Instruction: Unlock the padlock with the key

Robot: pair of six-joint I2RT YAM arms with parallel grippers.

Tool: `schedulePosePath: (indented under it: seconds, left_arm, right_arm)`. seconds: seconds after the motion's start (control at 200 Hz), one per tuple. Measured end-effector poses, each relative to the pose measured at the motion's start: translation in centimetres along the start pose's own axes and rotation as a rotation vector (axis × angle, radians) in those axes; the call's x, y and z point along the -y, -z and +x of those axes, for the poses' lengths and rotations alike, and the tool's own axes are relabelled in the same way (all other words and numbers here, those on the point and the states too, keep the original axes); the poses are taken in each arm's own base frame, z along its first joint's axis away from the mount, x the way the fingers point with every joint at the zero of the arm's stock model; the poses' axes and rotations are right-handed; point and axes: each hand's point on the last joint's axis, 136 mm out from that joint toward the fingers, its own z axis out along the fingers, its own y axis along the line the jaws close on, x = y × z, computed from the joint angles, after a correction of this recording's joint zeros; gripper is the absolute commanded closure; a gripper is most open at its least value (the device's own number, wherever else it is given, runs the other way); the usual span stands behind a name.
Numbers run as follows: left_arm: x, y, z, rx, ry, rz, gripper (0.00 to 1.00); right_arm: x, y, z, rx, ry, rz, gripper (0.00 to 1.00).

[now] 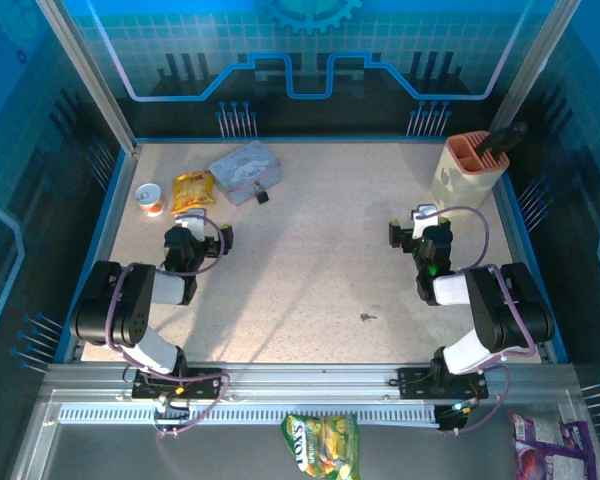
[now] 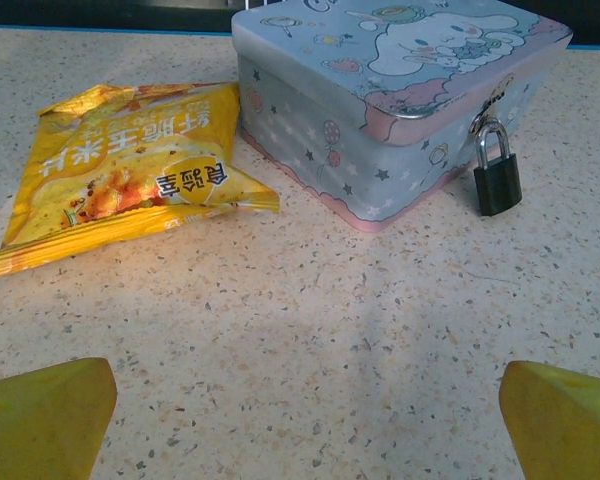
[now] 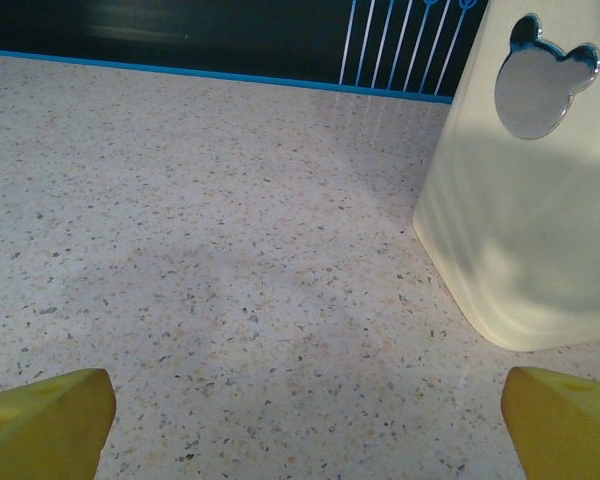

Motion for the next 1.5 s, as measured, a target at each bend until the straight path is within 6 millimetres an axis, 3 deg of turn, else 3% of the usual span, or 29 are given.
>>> schedulePosePath:
  seconds: [0.205, 0.405, 0.5, 0.635, 0.76, 0.865, 0.976, 1.086, 1.306, 1.496]
  left_arm:
    - [2.0, 2.2, -1.3, 0.074, -0.06, 0.023, 0.01]
    - [2.9, 6.4, -8.1, 0.204, -0.023, 0.031, 0.01]
    - [2.6, 9.0, -11.4, 0.255, 0.075, 0.02, 0.01]
    - [1.5, 12.1, -14.3, 0.264, 0.282, -0.018, 0.01]
    - [1.0, 14.5, -14.9, 0.212, 0.421, -0.039, 0.01]
    - [0.2, 16.7, -13.7, 0.173, 0.527, -0.078, 0.01]
    - [0.1, 19.4, -12.5, 0.199, 0.58, -0.052, 0.01]
    - [1.6, 20.3, -10.7, 0.188, 0.581, 0.054, 0.01]
    - [6.5, 19.3, -7.3, -0.025, 0.549, 0.274, 0.01]
    - [12.1, 19.5, -3.8, -0.194, 0.443, 0.449, 0.01]
  right_arm:
    - [-1.4, 0.1, -0.1, 0.005, 0.02, -0.081, 0.0]
    - [-2.5, 1.5, -0.5, 0.033, 0.069, -0.116, 0.0]
    - [-4.1, 3.2, -2.9, 0.078, 0.112, -0.147, 0.0]
    - [-5.4, 5.7, -8.7, 0.142, 0.051, -0.216, 0.0]
    - [-5.4, 9.0, -14.1, 0.192, -0.087, -0.287, 0.0]
    - [-4.9, 11.8, -15.7, 0.181, -0.21, -0.347, 0.0]
    - [-2.8, 13.9, -15.3, 0.161, -0.383, -0.374, 0.0]
    - [-1.9, 15.2, -13.0, 0.113, -0.507, -0.406, 0.0]
    - [-4.4, 16.3, -8.6, -0.169, -0.56, -0.47, 0.05]
    - [-9.1, 18.4, -4.2, -0.414, -0.453, -0.541, 0.07]
